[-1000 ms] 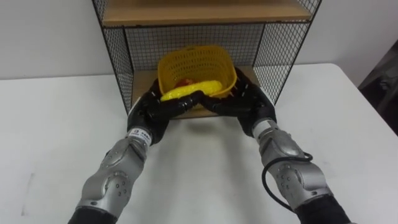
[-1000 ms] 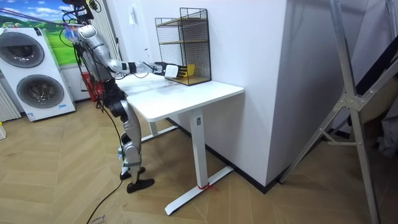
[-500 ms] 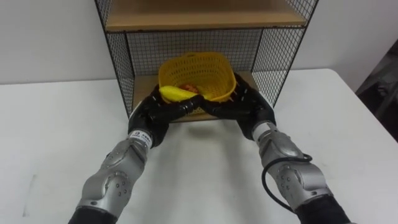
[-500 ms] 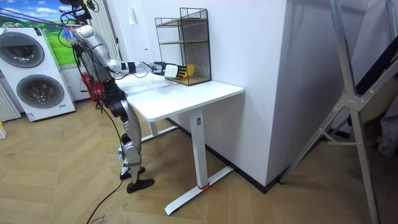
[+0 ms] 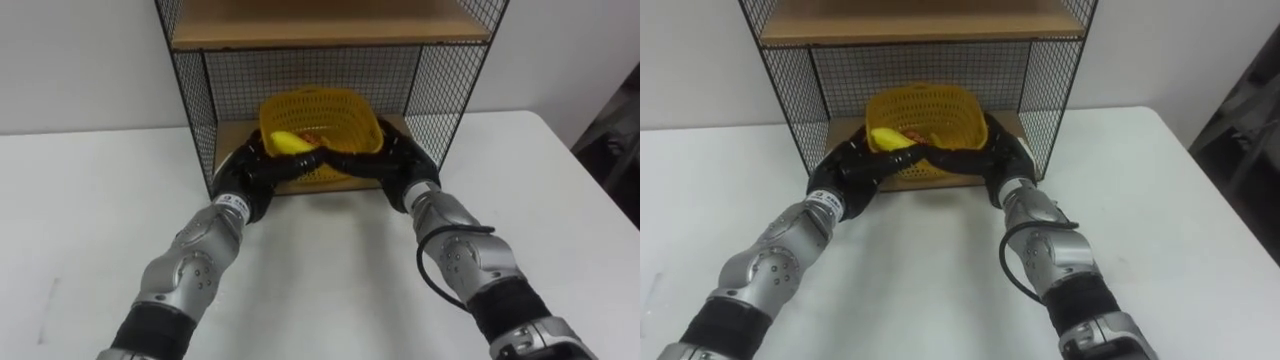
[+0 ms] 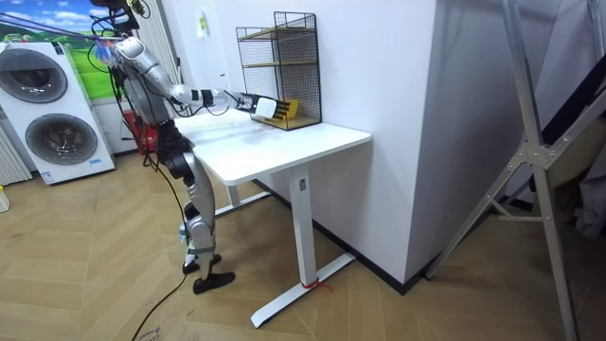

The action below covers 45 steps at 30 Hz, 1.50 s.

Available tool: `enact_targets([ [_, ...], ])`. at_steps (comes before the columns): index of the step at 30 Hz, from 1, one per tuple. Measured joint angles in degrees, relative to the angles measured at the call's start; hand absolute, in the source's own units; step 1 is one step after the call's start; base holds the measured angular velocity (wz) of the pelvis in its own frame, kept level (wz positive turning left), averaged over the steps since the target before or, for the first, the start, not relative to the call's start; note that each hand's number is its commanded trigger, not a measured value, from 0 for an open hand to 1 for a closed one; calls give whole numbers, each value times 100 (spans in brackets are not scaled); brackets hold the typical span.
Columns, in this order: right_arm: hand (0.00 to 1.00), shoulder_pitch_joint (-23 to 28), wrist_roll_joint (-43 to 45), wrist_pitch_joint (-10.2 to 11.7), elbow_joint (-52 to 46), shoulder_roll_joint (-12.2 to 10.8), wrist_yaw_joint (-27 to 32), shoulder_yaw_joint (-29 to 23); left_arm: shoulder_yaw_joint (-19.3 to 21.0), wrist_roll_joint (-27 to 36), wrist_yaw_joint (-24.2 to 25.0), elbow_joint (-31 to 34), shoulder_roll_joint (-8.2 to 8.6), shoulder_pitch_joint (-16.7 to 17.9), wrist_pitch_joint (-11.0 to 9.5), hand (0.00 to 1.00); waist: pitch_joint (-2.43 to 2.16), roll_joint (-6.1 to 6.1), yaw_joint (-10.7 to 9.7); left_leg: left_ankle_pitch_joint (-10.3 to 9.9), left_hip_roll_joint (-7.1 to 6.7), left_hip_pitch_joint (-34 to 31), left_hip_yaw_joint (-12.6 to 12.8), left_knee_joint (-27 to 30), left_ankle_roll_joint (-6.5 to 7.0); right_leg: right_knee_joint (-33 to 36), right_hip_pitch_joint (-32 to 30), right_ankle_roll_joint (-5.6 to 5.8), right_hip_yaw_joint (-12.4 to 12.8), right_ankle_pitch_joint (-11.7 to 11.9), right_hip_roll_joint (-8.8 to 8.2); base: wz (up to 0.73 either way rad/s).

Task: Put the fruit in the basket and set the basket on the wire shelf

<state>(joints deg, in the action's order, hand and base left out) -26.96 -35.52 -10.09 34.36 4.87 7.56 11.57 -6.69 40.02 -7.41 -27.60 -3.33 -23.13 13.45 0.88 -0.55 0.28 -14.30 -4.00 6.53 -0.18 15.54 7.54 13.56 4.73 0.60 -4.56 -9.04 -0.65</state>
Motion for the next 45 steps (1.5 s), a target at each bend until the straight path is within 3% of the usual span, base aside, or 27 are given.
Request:
enact_targets([
  [4,0,-55,-18,-1,32,-2,1,0,37,0,-93,-138,-11,-182,1,0,2,-14,4,1,1,-11,4,-3,-2,-40,3,0,-11,0,-2,0],
  [17,0,-57,-66,-1,348,-11,-26,-172,38,-16,-112,-185,-70,-208,60,0,-2,-13,-15,4,8,-4,6,-3,-7,-92,36,-13,0,9,2,0],
  [21,0,-70,-141,-1,472,28,-89,-311,47,-26,-116,-349,-206,-361,267,0,-15,10,-15,4,10,-6,15,-1,-7,-95,28,-16,17,13,8,0],
  [24,0,-70,-317,-2,529,94,-110,-419,205,-22,-199,-348,-232,-371,275,0,-33,45,-19,4,11,-15,14,-3,-7,-96,21,-15,18,14,10,0],
  [34,0,-71,46,-21,515,168,-249,-624,373,-736,-208,-257,-248,-370,418,0,-126,165,-21,17,16,-83,17,-8,-27,-91,-47,-21,17,18,12,0],
  [45,0,-69,354,-25,239,255,-322,-624,376,-1354,-261,204,-262,-356,422,0,-118,112,-14,75,31,-37,4,-92,-81,-89,-44,-49,4,33,20,0],
])
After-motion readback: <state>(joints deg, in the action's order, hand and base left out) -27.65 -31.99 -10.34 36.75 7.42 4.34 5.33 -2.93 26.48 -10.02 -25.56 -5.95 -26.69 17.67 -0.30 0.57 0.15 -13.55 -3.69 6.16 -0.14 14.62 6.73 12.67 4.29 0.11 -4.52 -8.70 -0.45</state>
